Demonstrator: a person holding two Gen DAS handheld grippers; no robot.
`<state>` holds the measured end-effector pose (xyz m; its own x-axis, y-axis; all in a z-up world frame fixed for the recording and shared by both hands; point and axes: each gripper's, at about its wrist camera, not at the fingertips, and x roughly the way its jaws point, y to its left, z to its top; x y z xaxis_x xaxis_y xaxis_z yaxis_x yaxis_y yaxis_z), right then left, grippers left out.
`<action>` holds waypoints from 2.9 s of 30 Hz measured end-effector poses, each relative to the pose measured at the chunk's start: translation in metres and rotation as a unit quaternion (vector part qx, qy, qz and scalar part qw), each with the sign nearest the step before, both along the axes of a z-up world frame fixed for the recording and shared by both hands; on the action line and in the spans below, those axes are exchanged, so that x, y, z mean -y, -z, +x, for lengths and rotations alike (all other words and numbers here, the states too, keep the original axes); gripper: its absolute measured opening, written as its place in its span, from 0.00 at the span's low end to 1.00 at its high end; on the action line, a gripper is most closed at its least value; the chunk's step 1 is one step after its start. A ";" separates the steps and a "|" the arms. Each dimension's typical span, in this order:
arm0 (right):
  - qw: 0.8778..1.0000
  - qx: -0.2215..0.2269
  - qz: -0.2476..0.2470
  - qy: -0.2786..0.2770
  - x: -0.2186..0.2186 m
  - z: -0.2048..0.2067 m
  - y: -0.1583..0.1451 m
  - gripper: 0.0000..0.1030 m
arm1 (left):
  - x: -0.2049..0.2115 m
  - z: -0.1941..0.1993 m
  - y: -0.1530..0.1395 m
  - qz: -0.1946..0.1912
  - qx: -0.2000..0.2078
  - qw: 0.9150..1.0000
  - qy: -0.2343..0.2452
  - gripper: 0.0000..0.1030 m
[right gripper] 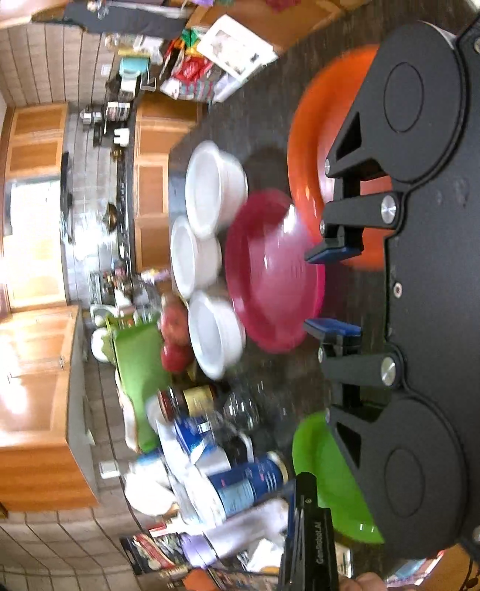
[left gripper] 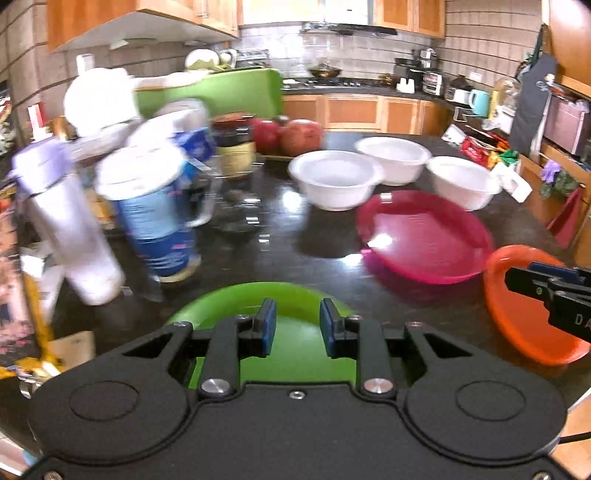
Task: Organize plates and bowls
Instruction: 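Carry the green plate beside the cups and release it with the left tool, then move the left tool to the orange plate rim and grasp it, then lift the orange plate with the left tool toward the green plate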
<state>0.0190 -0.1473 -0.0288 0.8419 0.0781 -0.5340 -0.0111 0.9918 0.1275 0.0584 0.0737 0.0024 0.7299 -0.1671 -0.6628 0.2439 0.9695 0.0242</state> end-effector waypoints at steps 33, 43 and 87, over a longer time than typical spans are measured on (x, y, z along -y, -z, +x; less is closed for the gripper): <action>0.997 -0.076 0.005 -0.007 0.181 0.026 0.048 0.35 | 0.169 0.001 0.039 -0.011 -0.084 0.996 -0.009 0.35; 0.996 -0.083 0.004 -0.021 0.180 0.030 0.053 0.35 | 0.177 0.003 0.053 0.002 -0.100 0.995 -0.027 0.35; 0.998 -0.041 -0.008 -0.038 0.119 0.002 0.021 0.22 | 0.114 -0.020 0.021 -0.020 -0.052 0.997 -0.044 0.28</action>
